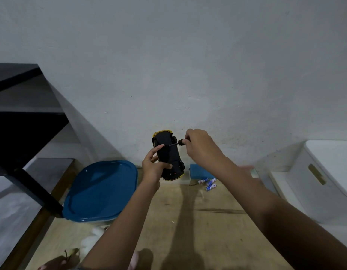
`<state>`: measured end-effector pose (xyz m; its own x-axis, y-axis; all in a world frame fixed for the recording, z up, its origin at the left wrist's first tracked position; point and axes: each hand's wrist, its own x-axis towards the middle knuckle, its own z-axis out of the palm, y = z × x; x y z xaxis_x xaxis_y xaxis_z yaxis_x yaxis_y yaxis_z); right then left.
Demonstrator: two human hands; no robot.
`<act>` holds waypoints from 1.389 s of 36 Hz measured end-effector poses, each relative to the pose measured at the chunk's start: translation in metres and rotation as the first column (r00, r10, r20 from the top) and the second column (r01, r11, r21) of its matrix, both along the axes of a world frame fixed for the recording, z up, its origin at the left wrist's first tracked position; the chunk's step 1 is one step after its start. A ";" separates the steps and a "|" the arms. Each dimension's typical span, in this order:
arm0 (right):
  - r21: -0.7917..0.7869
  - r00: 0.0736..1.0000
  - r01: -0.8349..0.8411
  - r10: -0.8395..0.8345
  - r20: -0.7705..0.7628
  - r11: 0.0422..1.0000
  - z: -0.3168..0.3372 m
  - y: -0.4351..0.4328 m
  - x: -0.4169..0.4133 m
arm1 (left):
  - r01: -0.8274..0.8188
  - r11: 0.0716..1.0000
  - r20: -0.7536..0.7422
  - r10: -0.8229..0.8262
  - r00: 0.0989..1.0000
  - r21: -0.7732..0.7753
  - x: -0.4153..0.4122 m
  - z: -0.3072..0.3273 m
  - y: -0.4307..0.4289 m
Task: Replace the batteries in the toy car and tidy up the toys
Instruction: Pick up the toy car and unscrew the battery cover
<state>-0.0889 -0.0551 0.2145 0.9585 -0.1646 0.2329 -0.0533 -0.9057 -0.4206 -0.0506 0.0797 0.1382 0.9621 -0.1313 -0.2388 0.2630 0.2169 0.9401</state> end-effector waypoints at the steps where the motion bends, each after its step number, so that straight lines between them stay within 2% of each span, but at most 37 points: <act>1: 0.052 1.000 0.001 -0.002 0.020 0.999 0.002 -0.002 -0.002 | 0.002 1.000 0.002 -0.002 1.000 0.002 0.000 -0.001 0.001; 7: 0.327 0.975 0.058 -0.124 0.184 0.943 0.005 -0.032 -0.019 | 0.016 0.998 -0.004 -0.016 1.000 0.062 0.002 -0.013 0.008; 10: 0.446 0.950 0.153 -0.256 0.180 0.882 -0.013 -0.057 -0.030 | 0.036 0.996 -0.004 -0.036 0.999 0.087 0.002 -0.022 0.010; 12: 0.528 0.931 0.233 -0.345 0.123 0.817 -0.034 -0.075 -0.039 | 0.046 0.996 -0.016 -0.045 0.999 0.076 0.000 -0.029 0.011; 16: 0.632 0.866 0.451 -0.482 -0.136 0.630 -0.100 -0.111 -0.070 | 0.090 0.992 -0.039 -0.087 0.995 0.089 -0.005 -0.045 0.006; 19: 0.624 0.860 0.482 -0.468 -0.203 0.615 -0.143 -0.124 -0.099 | 0.125 0.985 -0.069 -0.118 0.991 0.114 -0.009 -0.056 -0.001; 22: 0.577 0.792 0.595 -0.529 -0.304 0.560 -0.181 -0.132 -0.121 | 0.158 0.978 -0.086 -0.147 0.985 0.137 -0.013 -0.067 -0.011; 26: 0.509 0.812 0.574 -0.526 -0.253 0.641 -0.232 -0.145 -0.140 | 0.208 0.966 -0.093 -0.195 0.976 0.154 -0.017 -0.078 -0.025; 30: 0.402 0.807 0.590 -0.499 -0.316 0.700 -0.227 -0.139 -0.142 | 0.243 0.956 -0.089 -0.231 0.969 0.165 -0.017 -0.084 -0.034; 34: 0.328 0.817 0.572 -0.485 -0.313 0.752 -0.232 -0.144 -0.133 | 0.276 0.951 -0.091 -0.265 0.960 0.136 -0.015 -0.087 -0.039; 38: 0.255 0.878 0.478 -0.448 -0.172 0.840 -0.217 -0.134 -0.105 | 0.298 0.945 -0.084 -0.289 0.954 0.133 -0.011 -0.091 -0.042; 41: 0.418 0.924 0.382 -0.349 -0.158 0.824 -0.195 -0.111 -0.069 | 0.303 0.943 -0.073 -0.296 0.952 0.140 -0.008 -0.093 -0.039; 45: 0.637 0.975 0.220 -0.175 -0.133 0.739 -0.164 -0.077 -0.032 | 0.312 0.939 -0.052 -0.307 0.950 0.143 -0.008 -0.095 -0.036; 50: 0.683 0.983 0.179 -0.097 -0.157 0.708 -0.157 -0.051 -0.008 | 0.339 0.929 -0.010 -0.341 0.940 0.147 -0.007 -0.095 -0.031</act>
